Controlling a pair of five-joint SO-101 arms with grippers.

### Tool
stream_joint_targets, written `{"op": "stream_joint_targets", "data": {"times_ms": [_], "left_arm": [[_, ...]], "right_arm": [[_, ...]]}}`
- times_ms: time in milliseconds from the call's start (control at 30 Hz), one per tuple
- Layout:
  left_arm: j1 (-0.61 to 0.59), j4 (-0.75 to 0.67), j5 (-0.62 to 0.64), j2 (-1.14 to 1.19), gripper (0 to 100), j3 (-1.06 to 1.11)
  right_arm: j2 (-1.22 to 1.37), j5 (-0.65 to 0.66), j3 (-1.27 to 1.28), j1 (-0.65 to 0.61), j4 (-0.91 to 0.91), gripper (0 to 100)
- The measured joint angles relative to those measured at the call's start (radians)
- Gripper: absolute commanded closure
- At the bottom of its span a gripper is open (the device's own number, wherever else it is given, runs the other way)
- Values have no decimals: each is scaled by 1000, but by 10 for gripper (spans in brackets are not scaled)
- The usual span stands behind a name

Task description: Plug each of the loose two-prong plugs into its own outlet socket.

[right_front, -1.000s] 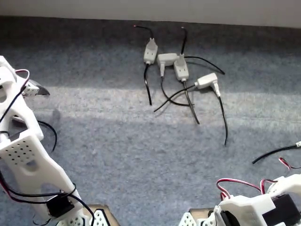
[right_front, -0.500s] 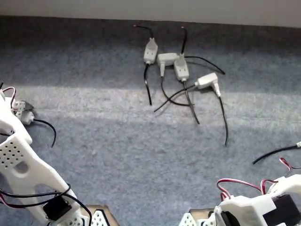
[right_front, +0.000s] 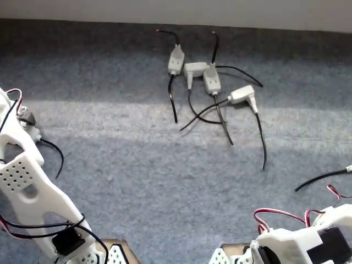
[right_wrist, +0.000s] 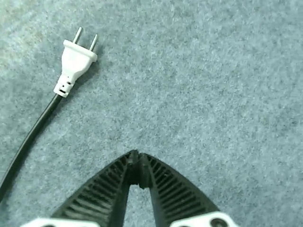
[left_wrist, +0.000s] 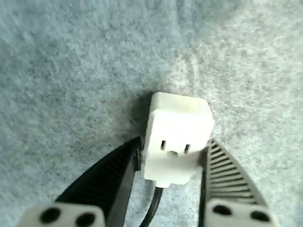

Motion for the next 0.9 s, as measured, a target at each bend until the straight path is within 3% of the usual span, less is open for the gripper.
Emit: {"op": "stream_joint_targets", "data": {"times_ms": [33,267,467,600,733,900], "left_arm": [[0,0,-3,0,993,0],[0,0,-69,0,994,0],[0,107,-75,2,994,-58],[15,152,-173,-60,994,-86],[83,157,-287,-195,994,-12],[249,157,-427,-431,994,247]], "right_arm": [[0,0,0,0,0,992],[0,0,0,0,0,992],[0,0,0,0,0,992],[0,0,0,18,0,992],[0,0,0,15,0,992],[0,0,0,18,0,992]]}}
